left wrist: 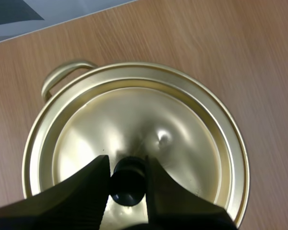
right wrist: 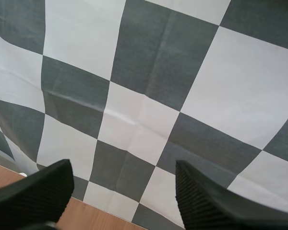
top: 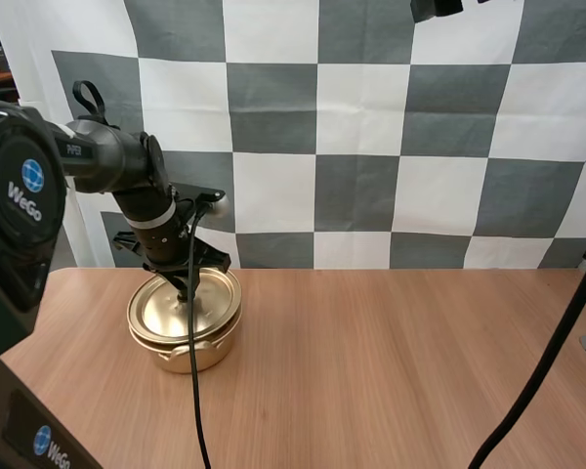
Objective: Open the pot, put the car inside, and close it
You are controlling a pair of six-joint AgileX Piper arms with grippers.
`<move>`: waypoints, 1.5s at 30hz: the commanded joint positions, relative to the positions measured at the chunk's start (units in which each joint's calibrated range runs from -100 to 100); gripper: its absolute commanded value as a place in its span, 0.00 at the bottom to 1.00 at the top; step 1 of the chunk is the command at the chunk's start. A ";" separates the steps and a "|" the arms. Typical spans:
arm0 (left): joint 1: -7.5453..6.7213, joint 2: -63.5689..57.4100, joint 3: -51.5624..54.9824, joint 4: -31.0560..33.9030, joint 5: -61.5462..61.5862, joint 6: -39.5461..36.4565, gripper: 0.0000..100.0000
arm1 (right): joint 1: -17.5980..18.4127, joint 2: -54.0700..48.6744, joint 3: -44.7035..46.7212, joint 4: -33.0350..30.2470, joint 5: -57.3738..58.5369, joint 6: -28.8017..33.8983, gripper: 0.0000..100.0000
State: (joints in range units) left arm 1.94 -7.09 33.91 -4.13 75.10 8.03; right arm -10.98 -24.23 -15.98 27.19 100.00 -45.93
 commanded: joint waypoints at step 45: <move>-0.02 -0.18 0.05 0.27 2.95 1.29 0.97 | -0.03 0.01 0.05 -1.37 0.00 0.01 1.00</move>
State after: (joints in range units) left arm 1.94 -7.22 33.91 -3.88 78.39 9.39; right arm -10.98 -24.23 -15.98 25.74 100.00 -45.93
